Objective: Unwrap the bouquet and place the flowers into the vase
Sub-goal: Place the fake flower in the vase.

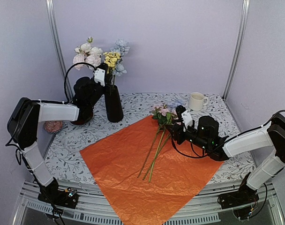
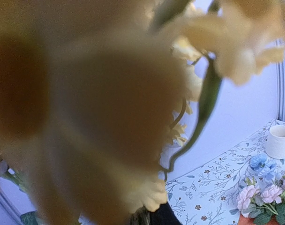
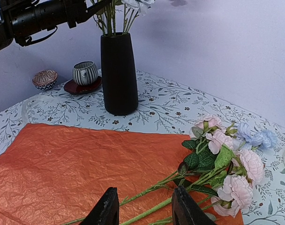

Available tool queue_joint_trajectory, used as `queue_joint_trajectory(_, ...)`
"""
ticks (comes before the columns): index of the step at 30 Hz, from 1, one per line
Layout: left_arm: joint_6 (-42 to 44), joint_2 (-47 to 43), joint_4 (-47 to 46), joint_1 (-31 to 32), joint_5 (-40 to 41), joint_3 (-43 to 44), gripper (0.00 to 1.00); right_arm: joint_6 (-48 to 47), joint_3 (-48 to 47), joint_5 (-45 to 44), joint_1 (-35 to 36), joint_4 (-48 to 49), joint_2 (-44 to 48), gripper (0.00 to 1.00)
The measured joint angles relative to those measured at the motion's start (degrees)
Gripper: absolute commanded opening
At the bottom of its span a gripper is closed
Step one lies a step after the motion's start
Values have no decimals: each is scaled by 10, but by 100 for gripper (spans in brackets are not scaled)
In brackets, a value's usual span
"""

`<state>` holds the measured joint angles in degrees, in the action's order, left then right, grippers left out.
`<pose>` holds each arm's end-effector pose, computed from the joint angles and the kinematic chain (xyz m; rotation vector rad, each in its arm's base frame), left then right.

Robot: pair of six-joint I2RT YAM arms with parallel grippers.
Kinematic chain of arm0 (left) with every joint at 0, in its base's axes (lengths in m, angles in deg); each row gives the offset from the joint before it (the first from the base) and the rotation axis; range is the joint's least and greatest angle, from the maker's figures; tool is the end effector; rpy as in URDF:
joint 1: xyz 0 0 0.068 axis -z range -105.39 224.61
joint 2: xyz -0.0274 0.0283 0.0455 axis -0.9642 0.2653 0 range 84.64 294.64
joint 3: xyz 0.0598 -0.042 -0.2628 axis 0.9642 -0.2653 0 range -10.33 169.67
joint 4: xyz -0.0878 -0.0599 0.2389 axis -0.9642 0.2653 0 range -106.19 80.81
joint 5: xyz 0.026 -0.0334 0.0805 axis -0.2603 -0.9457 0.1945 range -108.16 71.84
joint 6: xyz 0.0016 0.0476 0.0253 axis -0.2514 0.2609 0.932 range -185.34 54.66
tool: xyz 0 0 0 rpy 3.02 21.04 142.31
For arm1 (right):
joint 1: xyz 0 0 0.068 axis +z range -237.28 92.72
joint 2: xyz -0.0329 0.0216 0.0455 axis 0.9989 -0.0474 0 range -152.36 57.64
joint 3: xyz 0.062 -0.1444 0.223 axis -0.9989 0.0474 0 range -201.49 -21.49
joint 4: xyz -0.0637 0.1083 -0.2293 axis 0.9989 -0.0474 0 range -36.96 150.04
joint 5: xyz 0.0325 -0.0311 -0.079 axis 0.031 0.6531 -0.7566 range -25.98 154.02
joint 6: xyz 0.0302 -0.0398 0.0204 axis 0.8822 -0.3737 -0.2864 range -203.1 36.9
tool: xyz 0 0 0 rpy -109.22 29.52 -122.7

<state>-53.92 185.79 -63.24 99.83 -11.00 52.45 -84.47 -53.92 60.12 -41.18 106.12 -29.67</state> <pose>0.3715 -0.1701 0.2839 0.3474 1.3783 -0.1102 0.2139 0.2188 0.1945 -0.6580 1.6235 0.5162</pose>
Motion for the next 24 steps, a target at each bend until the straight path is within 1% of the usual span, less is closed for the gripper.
queue_joint_trajectory(3, -5, 0, 2, 0, 0, 0, 15, 0, 0, 0, 0, -2, 0, 41)
queue_joint_trajectory(6, -8, 0, 7, 0, -4, 0, 12, 0, 0, 0, 0, -4, 0, 41)
queue_joint_trajectory(9, -9, 4, 17, 0, -7, 7, 13, 0, 0, 0, 0, -7, -1, 41)
queue_joint_trajectory(10, -9, 9, 22, 0, -8, 15, 16, 0, 0, 0, 0, -8, -2, 41)
queue_joint_trajectory(12, -10, 19, 31, 0, -11, 31, 26, 0, -1, 0, 0, -10, -2, 41)
queue_joint_trajectory(14, -11, 29, 41, 0, -16, 45, 43, 0, -2, 0, 0, -11, -2, 42)
queue_joint_trajectory(16, -16, 33, 56, 0, -24, 52, 57, 0, -2, 0, 0, -11, -2, 41)
queue_joint_trajectory(17, -17, 33, 61, 0, -29, 52, 60, 0, -2, 0, 0, -12, -2, 42)
queue_joint_trajectory(20, -25, 32, 79, 0, -42, 52, 64, 0, -3, 1, 0, -13, -2, 42)
queue_joint_trajectory(24, -38, 23, 106, 0, -51, 45, 73, 0, -7, 2, 0, -16, -2, 42)
